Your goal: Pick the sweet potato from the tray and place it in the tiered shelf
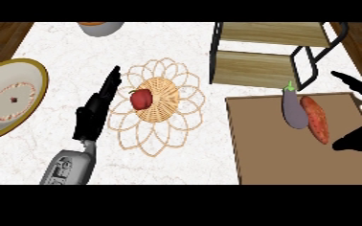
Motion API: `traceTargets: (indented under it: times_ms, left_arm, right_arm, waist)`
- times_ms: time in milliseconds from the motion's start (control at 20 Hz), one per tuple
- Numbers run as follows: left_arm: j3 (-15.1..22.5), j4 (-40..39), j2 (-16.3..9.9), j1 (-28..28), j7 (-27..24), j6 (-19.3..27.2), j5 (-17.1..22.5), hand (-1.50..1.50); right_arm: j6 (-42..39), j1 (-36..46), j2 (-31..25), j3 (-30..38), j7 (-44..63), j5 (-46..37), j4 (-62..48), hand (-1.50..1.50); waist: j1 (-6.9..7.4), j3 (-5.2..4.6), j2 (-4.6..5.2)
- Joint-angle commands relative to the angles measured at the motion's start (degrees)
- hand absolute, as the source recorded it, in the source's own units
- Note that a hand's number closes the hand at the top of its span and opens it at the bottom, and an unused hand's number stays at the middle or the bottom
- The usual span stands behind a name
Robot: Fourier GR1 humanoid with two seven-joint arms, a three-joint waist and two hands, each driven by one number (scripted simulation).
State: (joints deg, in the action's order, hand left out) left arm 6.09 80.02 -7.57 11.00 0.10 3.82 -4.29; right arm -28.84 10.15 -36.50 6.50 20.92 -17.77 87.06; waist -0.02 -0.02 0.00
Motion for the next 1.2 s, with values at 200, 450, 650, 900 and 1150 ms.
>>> traceTargets:
  times_ms: [200,450,650,900,1150]
  left_arm:
    - [0.36,0.80,1.99,-3.42,-2.36,-0.40,-1.80,0.00]
    - [-3.85,5.98,-1.24,-0.40,4.40,-4.64,0.84,0.00]
    - [-2.40,1.08,1.92,1.86,1.82,-2.53,-2.41,0.00]
    - [-1.78,5.17,2.21,-4.06,0.67,-3.51,-3.21,0.00]
    - [-3.91,4.75,1.89,-2.81,2.00,-4.66,-2.42,0.00]
  right_arm:
    - [1.49,3.74,3.12,-1.35,-4.10,-8.42,-8.40,-1.50]
    - [0.45,2.88,4.38,0.55,-4.35,-10.03,-6.89,-1.50]
    - [0.62,2.59,6.87,0.09,-3.26,-12.18,-5.65,-1.50]
    - [0.10,1.06,6.34,2.23,-7.53,-14.18,-8.60,-1.50]
    - [2.48,3.41,8.28,1.75,-10.42,-17.54,-14.01,-1.50]
  waist:
    - [0.38,0.03,0.07]
    - [0.14,0.02,0.00]
    - [-0.03,0.01,0.02]
    - [0.04,0.01,-0.01]
    - [0.12,0.02,0.01]
